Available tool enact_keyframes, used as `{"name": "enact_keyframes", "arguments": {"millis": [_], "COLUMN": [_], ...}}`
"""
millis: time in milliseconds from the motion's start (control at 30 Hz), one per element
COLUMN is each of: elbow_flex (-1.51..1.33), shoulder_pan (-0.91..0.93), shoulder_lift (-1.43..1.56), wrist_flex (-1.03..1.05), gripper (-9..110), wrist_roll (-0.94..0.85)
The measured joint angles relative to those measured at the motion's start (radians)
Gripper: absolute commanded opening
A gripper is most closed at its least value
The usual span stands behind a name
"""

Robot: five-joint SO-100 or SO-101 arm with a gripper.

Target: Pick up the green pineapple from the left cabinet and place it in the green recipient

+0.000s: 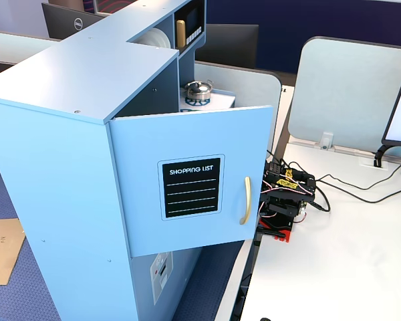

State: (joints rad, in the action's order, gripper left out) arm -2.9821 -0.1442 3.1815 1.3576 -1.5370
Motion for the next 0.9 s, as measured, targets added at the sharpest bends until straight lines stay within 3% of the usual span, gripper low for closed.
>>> {"name": "enact_keyframes", "arguments": {"millis": [367, 600, 900], "elbow_flex": [-0.009, -0.006, -0.018], "shoulder_pan": [0.0, -0.002, -0.141], "shoulder_lift": [0.0, 0.0, -0.003], "wrist_flex": [0.006, -0.009, -0.135], "gripper": [0, 6, 10], "wrist_roll": [-0.172, -0.218, -0.204]}}
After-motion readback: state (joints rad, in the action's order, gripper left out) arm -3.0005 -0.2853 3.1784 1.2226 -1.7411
